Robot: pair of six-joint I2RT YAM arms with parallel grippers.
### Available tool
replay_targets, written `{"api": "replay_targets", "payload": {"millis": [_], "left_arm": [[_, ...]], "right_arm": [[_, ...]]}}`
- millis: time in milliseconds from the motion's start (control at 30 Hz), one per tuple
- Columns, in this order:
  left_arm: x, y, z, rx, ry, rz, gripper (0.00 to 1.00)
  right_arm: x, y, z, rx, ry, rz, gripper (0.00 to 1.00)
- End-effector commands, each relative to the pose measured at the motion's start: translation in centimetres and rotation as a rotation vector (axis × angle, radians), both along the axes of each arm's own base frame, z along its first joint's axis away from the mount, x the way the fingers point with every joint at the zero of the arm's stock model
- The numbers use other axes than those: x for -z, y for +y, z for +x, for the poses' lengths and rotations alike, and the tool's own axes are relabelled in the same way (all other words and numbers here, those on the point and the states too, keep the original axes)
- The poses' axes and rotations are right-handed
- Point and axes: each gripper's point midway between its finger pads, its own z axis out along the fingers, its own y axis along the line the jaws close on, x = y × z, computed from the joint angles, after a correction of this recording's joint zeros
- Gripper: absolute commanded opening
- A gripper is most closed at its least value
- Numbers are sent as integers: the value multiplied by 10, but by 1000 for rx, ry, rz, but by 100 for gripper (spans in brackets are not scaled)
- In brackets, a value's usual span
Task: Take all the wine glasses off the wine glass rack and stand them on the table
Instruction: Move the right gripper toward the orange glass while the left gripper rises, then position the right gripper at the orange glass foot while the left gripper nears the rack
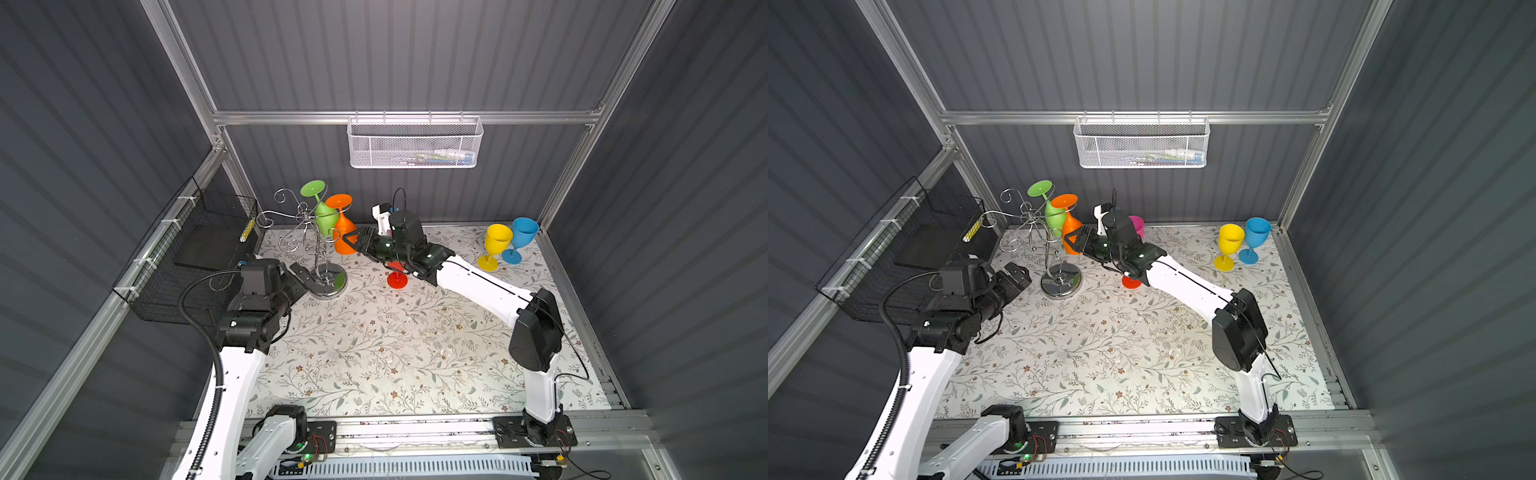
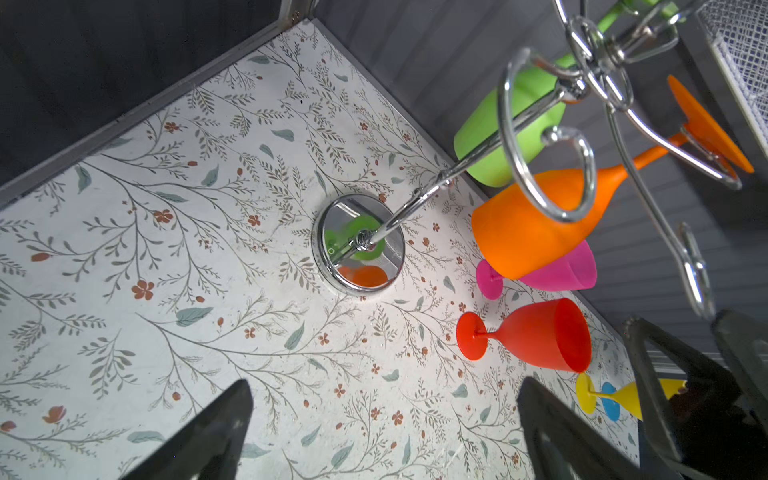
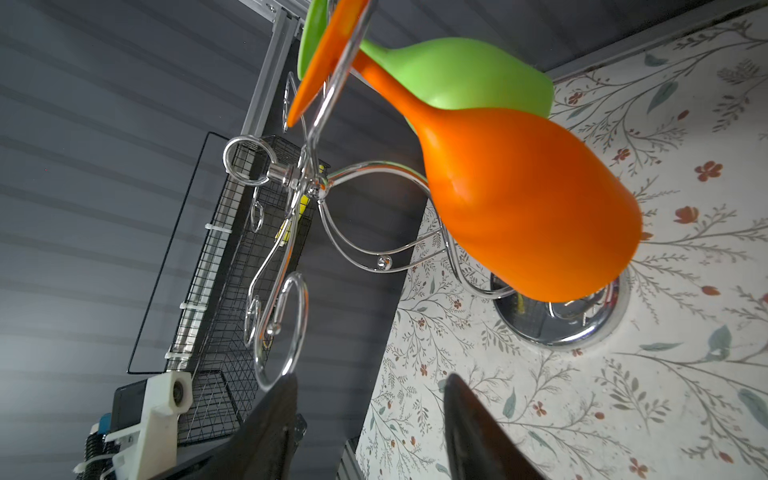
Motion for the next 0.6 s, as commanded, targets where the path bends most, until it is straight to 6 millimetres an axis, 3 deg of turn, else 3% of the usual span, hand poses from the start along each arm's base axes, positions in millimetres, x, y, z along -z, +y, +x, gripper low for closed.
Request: {"api": "replay_targets", "payload": {"millis": [0,567], "left_arm": [[-14,-1,6,30,-27,4,100],[-17,14,28,19,-28,-10,100]], "right_arm": [[-29,7,-1,-5,-31,87,56],[-32,24,7,26,-28,145,47]]}}
